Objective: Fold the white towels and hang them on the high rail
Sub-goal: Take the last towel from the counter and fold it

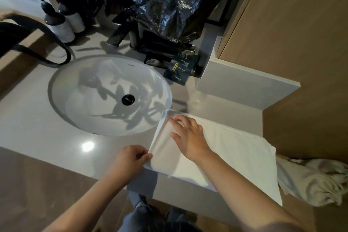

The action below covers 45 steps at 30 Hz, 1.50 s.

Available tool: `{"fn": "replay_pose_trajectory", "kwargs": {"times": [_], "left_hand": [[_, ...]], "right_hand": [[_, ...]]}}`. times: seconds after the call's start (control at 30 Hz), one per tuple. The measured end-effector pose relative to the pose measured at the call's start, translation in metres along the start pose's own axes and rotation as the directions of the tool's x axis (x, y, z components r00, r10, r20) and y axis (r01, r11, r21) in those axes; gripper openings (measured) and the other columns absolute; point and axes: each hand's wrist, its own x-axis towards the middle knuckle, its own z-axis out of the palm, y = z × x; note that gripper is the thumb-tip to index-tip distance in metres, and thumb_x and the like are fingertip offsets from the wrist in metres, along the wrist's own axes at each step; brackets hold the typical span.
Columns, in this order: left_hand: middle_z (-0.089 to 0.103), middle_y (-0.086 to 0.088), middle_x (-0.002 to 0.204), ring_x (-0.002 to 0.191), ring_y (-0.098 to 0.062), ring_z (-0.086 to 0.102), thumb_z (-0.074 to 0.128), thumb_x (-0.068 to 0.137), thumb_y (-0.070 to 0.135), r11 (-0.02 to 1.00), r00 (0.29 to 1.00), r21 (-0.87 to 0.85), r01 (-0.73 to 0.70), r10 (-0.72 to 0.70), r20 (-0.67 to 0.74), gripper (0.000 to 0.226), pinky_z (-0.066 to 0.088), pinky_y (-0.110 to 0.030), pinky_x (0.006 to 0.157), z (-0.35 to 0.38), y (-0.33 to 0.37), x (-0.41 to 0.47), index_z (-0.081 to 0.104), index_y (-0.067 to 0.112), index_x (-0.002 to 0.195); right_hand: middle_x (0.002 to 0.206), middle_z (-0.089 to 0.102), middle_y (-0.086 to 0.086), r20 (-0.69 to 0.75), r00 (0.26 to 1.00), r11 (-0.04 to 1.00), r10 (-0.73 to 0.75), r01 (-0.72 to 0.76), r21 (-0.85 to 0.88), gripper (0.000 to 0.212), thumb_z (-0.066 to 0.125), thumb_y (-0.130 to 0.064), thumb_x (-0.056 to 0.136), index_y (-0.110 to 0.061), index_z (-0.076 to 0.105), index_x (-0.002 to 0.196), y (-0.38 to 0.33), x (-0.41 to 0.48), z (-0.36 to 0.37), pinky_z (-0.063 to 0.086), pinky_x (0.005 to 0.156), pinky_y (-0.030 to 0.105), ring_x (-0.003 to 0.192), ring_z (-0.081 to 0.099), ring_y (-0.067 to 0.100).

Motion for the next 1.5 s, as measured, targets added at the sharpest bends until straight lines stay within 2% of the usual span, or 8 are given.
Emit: {"fn": "replay_pose_trajectory", "kwargs": {"times": [0.2, 0.47, 0.6, 1.0, 1.13, 1.27, 1.37, 1.5], "left_hand": [[0.059, 0.003, 0.080, 0.069, -0.009, 0.056, 0.067, 0.085, 0.034, 0.994, 0.994, 0.092, 0.064, -0.055, -0.094, 0.019, 0.042, -0.019, 0.057, 0.001, 0.012, 0.014, 0.062, 0.023, 0.069], [0.061, -0.008, 0.118, 0.107, -0.026, 0.061, 0.064, 0.089, 0.042, 0.995, 0.983, -0.093, 0.047, -0.063, -0.172, 0.057, 0.046, -0.033, 0.084, -0.011, 0.064, 0.069, 0.051, 0.005, 0.130], [0.064, -0.018, 0.091, 0.089, -0.035, 0.062, 0.056, 0.093, 0.046, 0.996, 0.989, -0.005, 0.087, -0.087, -0.117, 0.051, 0.039, -0.033, 0.064, -0.006, 0.075, 0.096, 0.058, -0.004, 0.100], [0.047, -0.009, 0.060, 0.063, -0.025, 0.047, 0.061, 0.091, 0.036, 0.989, 0.986, -0.130, 0.065, -0.084, -0.147, 0.041, 0.033, -0.032, 0.057, -0.002, 0.071, 0.117, 0.049, 0.008, 0.063], [0.057, -0.003, 0.082, 0.079, -0.026, 0.056, 0.064, 0.089, 0.031, 0.990, 0.992, 0.096, -0.103, 0.110, -0.068, 0.023, 0.039, -0.030, 0.063, -0.017, 0.069, 0.117, 0.062, 0.009, 0.095], [0.048, -0.006, 0.132, 0.122, -0.028, 0.045, 0.064, 0.087, 0.046, 0.829, 0.933, 0.434, -0.354, 0.345, 0.101, 0.064, 0.040, -0.036, 0.099, -0.018, 0.091, 0.120, 0.041, 0.019, 0.140], [0.045, -0.005, 0.138, 0.126, -0.026, 0.041, 0.054, 0.092, 0.048, 0.652, 0.863, 0.577, -0.493, 0.452, 0.226, 0.058, 0.036, -0.037, 0.104, 0.005, 0.123, 0.123, 0.041, 0.018, 0.141], [0.046, -0.008, 0.135, 0.123, -0.029, 0.045, 0.054, 0.094, 0.044, 0.618, 0.858, 0.597, -0.512, 0.410, 0.311, 0.050, 0.040, -0.040, 0.101, 0.035, 0.150, 0.126, 0.046, 0.018, 0.135]], "right_hand": [[0.144, 0.038, -0.002, 0.004, 0.995, 0.994, -0.097, 0.096, 0.055, 0.053, 0.037, -0.033, 0.105, -0.031, 0.020, 0.155, 0.003, 0.002, -0.016, 0.030, 0.108, 0.037, 0.131, 0.032, 0.023], [0.133, 0.055, 0.005, -0.250, 0.953, 0.963, 0.169, -0.106, 0.249, 0.038, 0.052, -0.013, 0.098, -0.019, 0.057, 0.136, 0.061, -0.027, -0.045, 0.039, 0.105, 0.040, 0.120, 0.051, 0.025], [0.136, 0.054, 0.005, -0.192, 0.944, 0.951, 0.270, -0.230, 0.206, 0.036, 0.056, -0.020, 0.097, -0.019, 0.060, 0.133, 0.098, -0.050, -0.047, 0.036, 0.108, 0.037, 0.124, 0.049, 0.026], [0.132, 0.050, -0.003, -0.079, 0.925, 0.928, 0.371, -0.366, 0.067, 0.046, 0.059, -0.036, 0.094, -0.027, 0.049, 0.138, 0.123, -0.048, -0.037, 0.029, 0.106, 0.033, 0.124, 0.047, 0.020], [0.104, 0.053, -0.008, 0.064, 0.908, 0.909, 0.414, -0.416, 0.024, 0.032, 0.069, -0.045, 0.083, -0.028, 0.058, 0.108, 0.148, -0.048, -0.064, 0.037, 0.085, 0.032, 0.104, 0.054, 0.016], [0.097, 0.054, -0.005, 0.105, 0.916, 0.916, 0.388, -0.396, 0.062, 0.025, 0.073, -0.039, 0.083, -0.021, 0.057, 0.092, 0.156, -0.056, -0.069, 0.044, 0.082, 0.033, 0.094, 0.052, 0.015], [0.101, 0.059, -0.002, 0.085, 0.919, 0.915, 0.385, -0.392, 0.100, 0.024, 0.071, -0.035, 0.085, -0.018, 0.057, 0.095, 0.152, -0.059, -0.066, 0.046, 0.083, 0.034, 0.097, 0.056, 0.018], [0.099, 0.060, -0.006, 0.076, 0.925, 0.915, 0.372, -0.380, 0.135, 0.018, 0.067, -0.031, 0.088, -0.020, 0.059, 0.099, 0.156, -0.063, -0.066, 0.044, 0.080, 0.029, 0.098, 0.060, 0.018]]}}
